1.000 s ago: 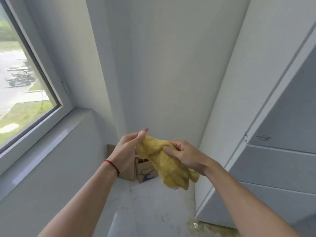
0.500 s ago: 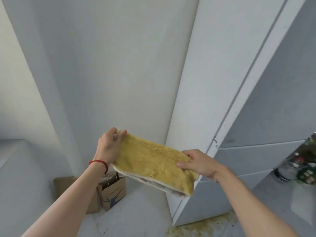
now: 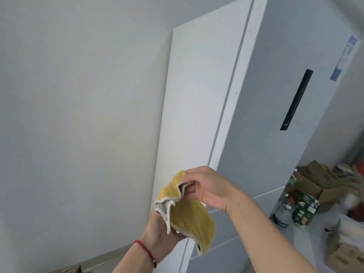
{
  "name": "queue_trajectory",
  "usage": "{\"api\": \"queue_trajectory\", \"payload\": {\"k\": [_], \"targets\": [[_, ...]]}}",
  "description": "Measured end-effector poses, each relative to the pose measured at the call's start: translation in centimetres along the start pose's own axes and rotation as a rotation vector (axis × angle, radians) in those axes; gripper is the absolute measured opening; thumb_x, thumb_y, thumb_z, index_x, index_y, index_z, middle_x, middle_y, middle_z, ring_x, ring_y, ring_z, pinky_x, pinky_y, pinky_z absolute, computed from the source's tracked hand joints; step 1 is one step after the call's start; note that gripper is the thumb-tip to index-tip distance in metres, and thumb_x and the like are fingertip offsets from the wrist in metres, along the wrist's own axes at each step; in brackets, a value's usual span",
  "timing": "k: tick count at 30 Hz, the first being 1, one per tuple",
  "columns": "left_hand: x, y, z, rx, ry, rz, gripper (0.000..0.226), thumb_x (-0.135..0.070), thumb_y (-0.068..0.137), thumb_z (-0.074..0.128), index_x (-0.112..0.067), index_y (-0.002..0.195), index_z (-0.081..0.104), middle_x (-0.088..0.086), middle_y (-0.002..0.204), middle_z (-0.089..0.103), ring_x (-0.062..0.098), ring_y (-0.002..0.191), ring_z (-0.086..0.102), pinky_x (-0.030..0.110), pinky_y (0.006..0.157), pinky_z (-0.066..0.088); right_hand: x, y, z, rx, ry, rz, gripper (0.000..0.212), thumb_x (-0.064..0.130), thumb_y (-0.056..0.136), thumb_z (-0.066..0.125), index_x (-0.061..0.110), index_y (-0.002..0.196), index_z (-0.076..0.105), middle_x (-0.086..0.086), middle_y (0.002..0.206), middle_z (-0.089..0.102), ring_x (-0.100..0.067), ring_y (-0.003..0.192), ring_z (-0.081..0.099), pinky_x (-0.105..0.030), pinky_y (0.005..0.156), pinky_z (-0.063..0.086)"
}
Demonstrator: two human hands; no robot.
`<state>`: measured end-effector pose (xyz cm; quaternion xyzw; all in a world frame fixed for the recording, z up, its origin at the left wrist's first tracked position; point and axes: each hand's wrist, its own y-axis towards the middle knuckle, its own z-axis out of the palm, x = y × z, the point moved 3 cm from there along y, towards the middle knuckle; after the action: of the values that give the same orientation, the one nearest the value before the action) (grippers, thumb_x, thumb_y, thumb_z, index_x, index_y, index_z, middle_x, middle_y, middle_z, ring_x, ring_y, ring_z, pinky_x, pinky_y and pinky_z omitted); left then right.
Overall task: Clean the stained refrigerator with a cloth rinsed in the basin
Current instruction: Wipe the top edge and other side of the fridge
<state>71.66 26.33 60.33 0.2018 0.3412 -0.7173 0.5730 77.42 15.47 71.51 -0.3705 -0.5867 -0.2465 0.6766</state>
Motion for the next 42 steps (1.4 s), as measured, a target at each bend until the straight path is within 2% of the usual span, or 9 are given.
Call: {"api": "queue_trajectory", "payload": {"k": [5, 12, 16, 19, 25, 31, 36, 40, 42], "targets": [[-0.1, 1.2, 4.6, 0.046, 0.028, 0.135, 0.08, -0.052, 0.069, 0.077, -0.011, 0.135, 0.058, 0.021, 0.137, 0.061, 0.044, 0.125, 0.057, 0.065, 0.091, 0.049, 2.4, -0.6, -0.2, -0.2, -0.5, -0.043, 0.045, 0.036, 0.087, 0.072, -0.005, 0.105, 0.071, -0.012, 0.098, 0.08, -0.027, 0.079, 0.079, -0.047, 0.102, 0.056], [-0.3, -1.4, 2.8, 0.132, -0.088, 0.086, 0.032, -0.019, 0.096, 0.048, 0.0, 0.097, 0.074, 0.025, 0.101, 0.071, 0.037, 0.086, 0.071, 0.048, 0.075, 0.058, 2.0, -2.0, -3.0, -0.353, -0.908, -0.11, 0.042, 0.052, 0.1, 0.057, 0.014, 0.097, 0.074, 0.007, 0.095, 0.076, -0.012, 0.087, 0.071, -0.04, 0.086, 0.059], [-1.9, -1.6, 0.1, -0.039, 0.016, -0.132, 0.033, -0.022, 0.091, 0.053, 0.002, 0.094, 0.076, 0.023, 0.107, 0.072, 0.037, 0.094, 0.071, 0.049, 0.094, 0.05, -5.2, -1.5, -3.4, -0.123, -0.54, 0.316, 0.059, 0.071, 0.095, 0.053, 0.019, 0.102, 0.079, 0.007, 0.101, 0.077, -0.012, 0.097, 0.07, -0.033, 0.09, 0.052], [-3.3, -2.3, -1.3, -0.124, 0.044, -0.218, 0.023, -0.017, 0.086, 0.057, 0.0, 0.094, 0.072, 0.018, 0.099, 0.072, 0.034, 0.089, 0.07, 0.045, 0.093, 0.05, -8.3, 0.3, -3.0, -0.249, -0.277, 0.182, 0.023, 0.04, 0.094, 0.074, 0.024, 0.11, 0.077, -0.003, 0.094, 0.077, -0.015, 0.077, 0.067, -0.032, 0.071, 0.052], [-2.2, -4.4, -6.6, -0.406, -0.093, -0.035, 0.052, -0.033, 0.105, 0.036, 0.011, 0.119, 0.059, 0.026, 0.094, 0.074, 0.038, 0.086, 0.072, 0.047, 0.076, 0.055, -9.7, 2.0, -1.6, -0.329, -0.164, -0.043, 0.007, 0.022, 0.095, 0.074, 0.028, 0.097, 0.076, -0.01, 0.086, 0.075, -0.021, 0.076, 0.061, -0.037, 0.072, 0.049], [-4.2, -5.8, -6.8, -0.543, 0.639, 0.375, 0.028, 0.002, 0.09, 0.066, -0.008, 0.115, 0.061, 0.016, 0.091, 0.077, 0.035, 0.089, 0.074, 0.052, 0.087, 0.057, -8.3, 1.9, -0.4, -0.071, -0.449, -0.101, 0.036, 0.01, 0.091, 0.076, 0.027, 0.122, 0.07, 0.006, 0.108, 0.077, -0.009, 0.1, 0.073, -0.027, 0.094, 0.058], [-7.3, -5.5, -5.0, -0.588, 1.114, 0.66, 0.035, -0.012, 0.089, 0.067, -0.033, 0.105, 0.044, 0.014, 0.074, 0.069, 0.03, 0.069, 0.062, 0.039, 0.066, 0.052, -5.6, 1.8, -0.1, -0.283, -1.065, -0.319, 0.012, 0.028, 0.095, 0.072, 0.032, 0.106, 0.071, 0.016, 0.102, 0.058, -0.01, 0.089, 0.061, -0.031, 0.082, 0.054], [-9.0, -4.6, -4.1, -0.475, 1.425, 0.562, 0.036, -0.039, 0.084, 0.074, -0.042, 0.119, 0.065, -0.009, 0.099, 0.06, 0.007, 0.09, 0.06, 0.029, 0.084, 0.054, -3.1, 1.3, -0.5, -0.331, -1.119, -0.4, 0.013, 0.044, 0.098, 0.066, 0.033, 0.102, 0.061, 0.016, 0.108, 0.049, -0.014, 0.083, 0.059, -0.036, 0.077, 0.051], [-9.9, -4.2, -3.8, -0.432, 1.504, 0.55, 0.024, -0.043, 0.079, 0.079, -0.038, 0.101, 0.071, -0.009, 0.103, 0.055, 0.007, 0.094, 0.057, 0.028, 0.086, 0.051, -2.1, 1.2, -0.8, -0.344, -1.096, -0.424, 0.012, 0.043, 0.1, 0.063, 0.032, 0.104, 0.059, 0.015, 0.101, 0.059, -0.013, 0.082, 0.057, -0.036, 0.077, 0.05]]}}
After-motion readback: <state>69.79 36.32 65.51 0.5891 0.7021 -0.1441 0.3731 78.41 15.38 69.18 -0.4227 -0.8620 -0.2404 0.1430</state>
